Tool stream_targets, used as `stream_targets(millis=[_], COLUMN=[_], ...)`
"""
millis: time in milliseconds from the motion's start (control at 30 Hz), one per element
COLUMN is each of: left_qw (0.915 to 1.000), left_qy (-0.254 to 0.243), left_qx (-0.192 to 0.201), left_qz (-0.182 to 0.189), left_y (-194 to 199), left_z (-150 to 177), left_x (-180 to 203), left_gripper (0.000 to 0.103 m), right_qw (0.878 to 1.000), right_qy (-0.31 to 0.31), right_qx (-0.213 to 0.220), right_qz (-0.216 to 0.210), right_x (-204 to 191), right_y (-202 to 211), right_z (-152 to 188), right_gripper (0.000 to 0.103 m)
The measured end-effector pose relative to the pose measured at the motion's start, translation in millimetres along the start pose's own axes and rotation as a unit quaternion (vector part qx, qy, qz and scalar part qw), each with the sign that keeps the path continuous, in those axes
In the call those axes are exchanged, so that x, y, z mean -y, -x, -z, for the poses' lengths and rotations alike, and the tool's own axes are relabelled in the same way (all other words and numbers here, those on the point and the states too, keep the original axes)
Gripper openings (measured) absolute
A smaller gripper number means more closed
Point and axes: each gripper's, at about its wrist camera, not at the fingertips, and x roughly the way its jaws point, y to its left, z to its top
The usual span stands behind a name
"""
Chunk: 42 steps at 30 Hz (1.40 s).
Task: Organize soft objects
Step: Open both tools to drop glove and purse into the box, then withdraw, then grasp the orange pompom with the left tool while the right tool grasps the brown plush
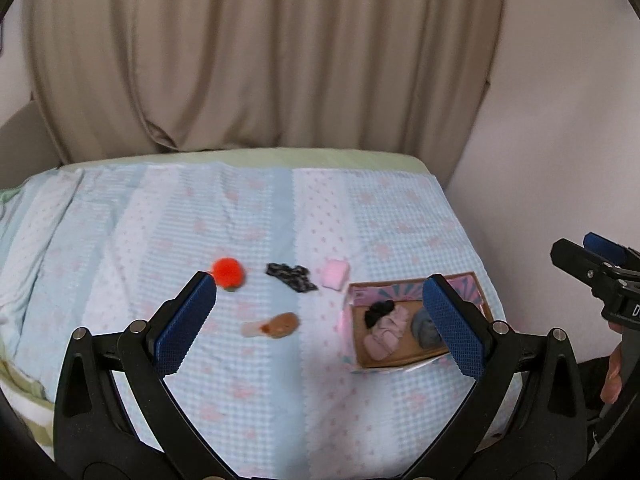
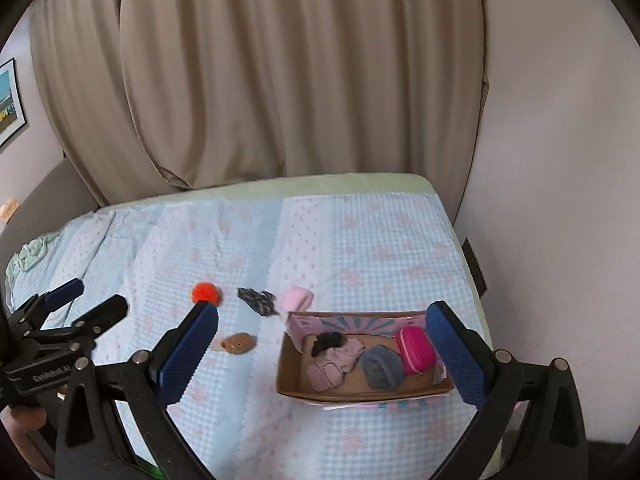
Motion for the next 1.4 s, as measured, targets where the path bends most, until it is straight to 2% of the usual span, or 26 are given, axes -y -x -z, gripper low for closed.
stream_targets(millis=[100, 300, 633, 1033, 1167, 1400], left_qw=[0.9999, 0.9998, 1.0000, 0.9964, 0.9934, 0.9860], left_qy=[0.006, 0.011, -0.001, -0.046, -0.072, -0.111], left_qx=[0.011, 0.015, -0.001, -0.058, -0.074, -0.103], left_qz=[-0.005, -0.005, 0.008, 0.041, 0.051, 0.071], left_y=[20, 33, 13, -106, -154, -262], left_z=[6, 14, 8, 7, 6, 20], left_x=[-26, -64, -126, -210, -226, -244], left_gripper=[0.103, 0.103, 0.103, 0.103, 0.103, 0.102], right_qw=[1.000, 1.000, 0.999, 0.992, 0.985, 0.969], right_qy=[-0.006, -0.006, -0.040, -0.120, -0.162, -0.233], right_qx=[0.007, 0.013, -0.007, -0.041, -0.057, -0.079], right_qz=[-0.004, -0.004, -0.008, 0.004, 0.009, 0.027], right_x=[-11, -45, -108, -170, -178, -174], right_y=[8, 10, -27, -133, -182, -276], right_z=[4, 8, 16, 48, 65, 110], right_gripper=[0.103, 0.103, 0.103, 0.103, 0.103, 0.103])
